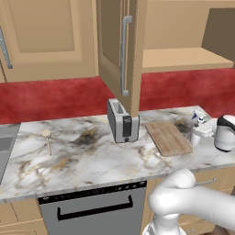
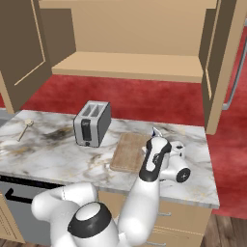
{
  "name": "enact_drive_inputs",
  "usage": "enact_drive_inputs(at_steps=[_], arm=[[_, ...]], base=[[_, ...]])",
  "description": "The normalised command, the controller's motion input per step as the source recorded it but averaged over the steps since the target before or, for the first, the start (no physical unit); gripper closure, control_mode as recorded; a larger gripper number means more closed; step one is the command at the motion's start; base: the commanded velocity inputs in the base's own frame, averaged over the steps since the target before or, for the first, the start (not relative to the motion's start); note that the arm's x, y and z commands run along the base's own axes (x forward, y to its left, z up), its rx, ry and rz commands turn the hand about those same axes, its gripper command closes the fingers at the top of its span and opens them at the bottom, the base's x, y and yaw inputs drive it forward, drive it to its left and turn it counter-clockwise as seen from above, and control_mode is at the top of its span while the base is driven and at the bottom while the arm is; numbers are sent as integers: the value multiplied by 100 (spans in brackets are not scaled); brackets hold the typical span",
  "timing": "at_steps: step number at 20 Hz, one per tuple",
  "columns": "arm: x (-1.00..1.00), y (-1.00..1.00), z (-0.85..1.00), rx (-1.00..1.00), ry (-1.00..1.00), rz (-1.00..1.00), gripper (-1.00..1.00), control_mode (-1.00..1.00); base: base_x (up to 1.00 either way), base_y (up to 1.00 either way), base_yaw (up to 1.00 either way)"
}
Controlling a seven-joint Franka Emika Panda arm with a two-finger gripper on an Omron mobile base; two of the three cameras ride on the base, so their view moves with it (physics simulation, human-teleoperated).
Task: Grab the spray bottle from the cabinet, then place it next to the cutting board for sanitizing. Then grab the dish brush from the countertop next to the sink and place it next to the cutting board.
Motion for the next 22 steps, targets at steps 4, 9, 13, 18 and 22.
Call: enact_drive_inputs(at_steps=[4,9,13,18,22], arm=[[1,0,-23,0,0,2,100,-100],[0,0,-21,0,0,2,100,-100],[1,0,-30,0,0,1,-100,-100],[-8,0,-4,0,-1,0,-100,-100],[-12,0,13,0,0,0,-100,-100]], base=[[0,0,0],[0,0,0],[0,0,0],[0,0,0],[0,0,0]])
